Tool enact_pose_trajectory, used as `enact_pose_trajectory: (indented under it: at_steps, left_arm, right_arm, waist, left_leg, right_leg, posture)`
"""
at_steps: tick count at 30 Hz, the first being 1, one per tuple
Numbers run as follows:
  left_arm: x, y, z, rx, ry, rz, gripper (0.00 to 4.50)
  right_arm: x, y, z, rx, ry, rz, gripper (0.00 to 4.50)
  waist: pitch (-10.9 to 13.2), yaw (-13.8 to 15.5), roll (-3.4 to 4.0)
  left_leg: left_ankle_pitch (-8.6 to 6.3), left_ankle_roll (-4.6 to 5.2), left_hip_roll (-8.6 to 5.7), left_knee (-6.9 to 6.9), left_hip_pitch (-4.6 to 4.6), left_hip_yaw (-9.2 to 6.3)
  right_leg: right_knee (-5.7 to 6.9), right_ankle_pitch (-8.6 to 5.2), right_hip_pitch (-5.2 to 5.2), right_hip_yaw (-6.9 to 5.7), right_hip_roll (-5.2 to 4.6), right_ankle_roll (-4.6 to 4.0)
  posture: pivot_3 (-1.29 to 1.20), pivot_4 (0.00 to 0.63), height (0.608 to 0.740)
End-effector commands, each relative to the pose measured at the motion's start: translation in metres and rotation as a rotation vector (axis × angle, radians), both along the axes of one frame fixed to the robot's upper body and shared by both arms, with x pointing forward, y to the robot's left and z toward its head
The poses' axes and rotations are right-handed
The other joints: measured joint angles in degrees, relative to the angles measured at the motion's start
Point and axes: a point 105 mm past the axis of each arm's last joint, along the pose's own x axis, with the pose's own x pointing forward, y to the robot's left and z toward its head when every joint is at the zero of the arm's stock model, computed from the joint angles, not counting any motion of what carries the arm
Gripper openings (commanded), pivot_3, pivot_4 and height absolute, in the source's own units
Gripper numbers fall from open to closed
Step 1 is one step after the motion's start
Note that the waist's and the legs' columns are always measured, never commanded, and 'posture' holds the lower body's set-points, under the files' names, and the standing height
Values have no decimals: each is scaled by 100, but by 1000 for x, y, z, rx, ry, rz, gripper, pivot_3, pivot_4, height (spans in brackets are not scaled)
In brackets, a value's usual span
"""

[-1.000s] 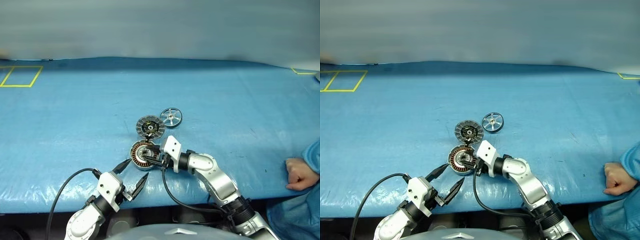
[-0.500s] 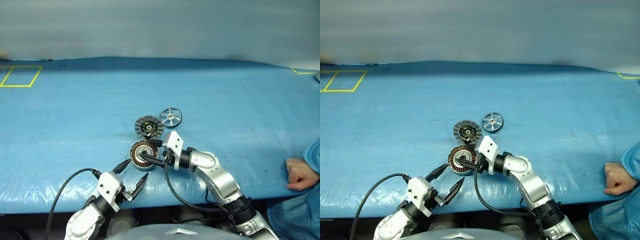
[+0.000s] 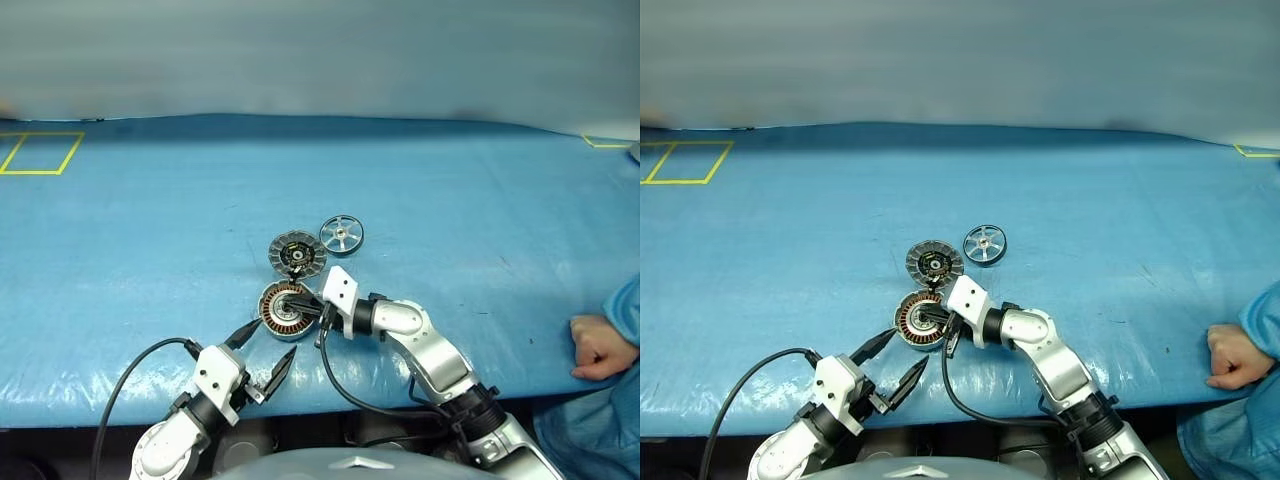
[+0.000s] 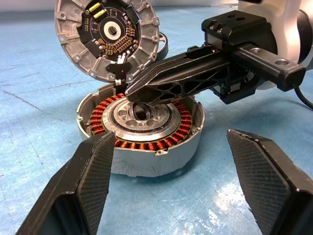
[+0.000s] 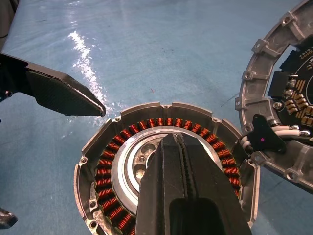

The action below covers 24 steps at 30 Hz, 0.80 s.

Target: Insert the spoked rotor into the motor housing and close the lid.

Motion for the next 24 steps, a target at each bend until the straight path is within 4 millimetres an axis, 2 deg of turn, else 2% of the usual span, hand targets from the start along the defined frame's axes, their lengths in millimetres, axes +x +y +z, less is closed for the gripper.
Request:
enact_pose_trajectory:
  at_steps: [1, 6, 12, 16, 21, 23, 24]
  left_arm:
    - [0, 0, 5, -11, -29, 11, 3896]
    - [0, 0, 4, -9, -28, 10, 3896]
    - [-1, -2, 4, -12, -25, 3, 3896]
    - [-2, -3, 3, -10, -23, 1, 3896]
    - [-1, -3, 3, -6, -26, -3, 3896]
    - [-1, -3, 3, -6, -26, -4, 3896]
    - [-1, -3, 3, -6, -26, -5, 3896]
  right_arm:
    - [-2, 6, 6, 16, -13, 34, 27]
    - [4, 6, -13, -112, -57, 11, 27]
    - [3, 8, -16, -49, 103, -35, 27]
    - [-1, 3, -26, -128, 116, -22, 27]
    - [9, -2, -21, -80, 173, -102, 27]
    - [8, -2, -18, -60, 177, -98, 27]
    - [4, 2, -9, 0, 184, -64, 27]
  waist:
    - [0, 0, 0]
    - [0, -12, 1]
    - [-2, -7, -1]
    - [-2, -7, -1]
    - [-3, -7, 1]
    - [-3, -2, 0]
    - [-3, 1, 0]
  left_leg:
    - [0, 0, 0, 0, 0, 0]
    - [0, 0, 0, 0, 2, 0]
    - [0, -2, 4, 0, 5, 1]
    - [0, -1, 0, -1, 5, 1]
    - [0, -2, 1, 0, 6, 0]
    - [0, -2, 1, 0, 6, 0]
    - [-1, -2, 0, 0, 5, 0]
  right_leg:
    - [0, 0, 0, 0, 0, 0]
    - [0, -1, 1, 0, 0, 1]
    - [3, -1, 3, -1, 0, 2]
    - [1, 1, 3, -1, -5, -2]
    - [2, -2, 4, -3, -7, 3]
    - [2, -2, 4, -3, -8, 3]
    - [2, -2, 4, -4, -10, 3]
  posture:
    - [0, 150, 740]
    - [0, 150, 740]
    - [0, 150, 740]
    - [0, 150, 740]
    - [0, 150, 740]
    - [0, 150, 740]
    - [0, 150, 740]
